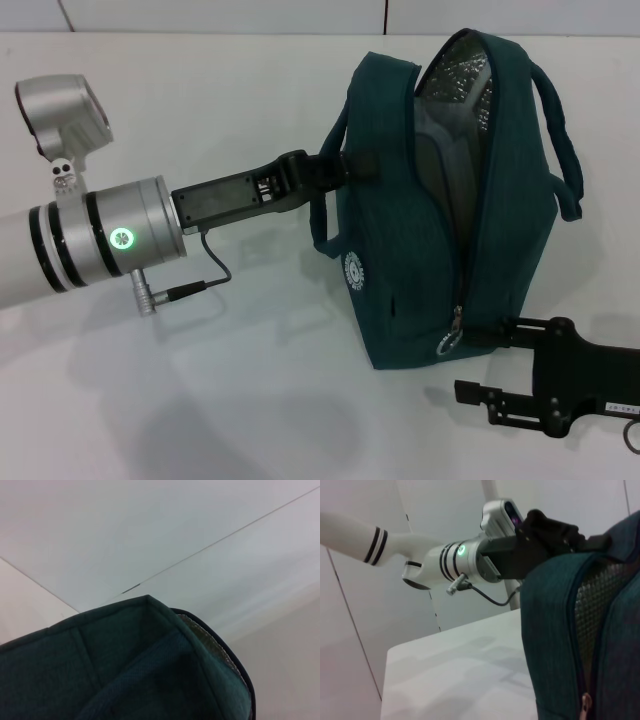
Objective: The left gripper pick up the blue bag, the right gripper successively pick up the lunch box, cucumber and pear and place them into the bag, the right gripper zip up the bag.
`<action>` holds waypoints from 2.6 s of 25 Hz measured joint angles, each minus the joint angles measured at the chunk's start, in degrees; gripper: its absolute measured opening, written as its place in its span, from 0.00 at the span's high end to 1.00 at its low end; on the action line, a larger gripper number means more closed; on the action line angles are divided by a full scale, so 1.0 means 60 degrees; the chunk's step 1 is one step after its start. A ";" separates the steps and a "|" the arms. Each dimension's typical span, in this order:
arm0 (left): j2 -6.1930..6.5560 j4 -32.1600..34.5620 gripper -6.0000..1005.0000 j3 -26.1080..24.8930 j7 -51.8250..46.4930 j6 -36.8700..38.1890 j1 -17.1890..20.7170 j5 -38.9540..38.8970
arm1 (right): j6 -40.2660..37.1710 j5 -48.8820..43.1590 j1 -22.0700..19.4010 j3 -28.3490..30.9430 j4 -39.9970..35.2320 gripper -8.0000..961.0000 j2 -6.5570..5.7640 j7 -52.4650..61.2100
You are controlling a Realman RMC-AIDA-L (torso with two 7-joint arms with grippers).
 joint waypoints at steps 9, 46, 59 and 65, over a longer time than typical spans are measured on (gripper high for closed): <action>0.0000 0.0000 0.89 -0.0011 -0.0001 -0.0006 0.0000 -0.0021 | 0.0054 0.0051 -0.0032 -0.0004 -0.0036 0.36 -0.0016 0.0028; 0.0015 0.0001 0.87 -0.0015 0.0070 -0.0099 0.0023 -0.0095 | 0.0743 0.1542 0.0024 -0.1406 -0.0034 0.36 -0.0058 -0.0001; 0.0015 0.0001 0.87 -0.0015 0.0086 -0.0093 0.0015 -0.0094 | 0.0927 0.1646 0.0068 -0.1371 -0.0018 0.37 -0.0046 0.0016; 0.0015 0.0001 0.87 -0.0015 0.0086 -0.0092 0.0022 -0.0094 | 0.0927 0.1690 0.0017 -0.1344 -0.0080 0.58 -0.0051 -0.0006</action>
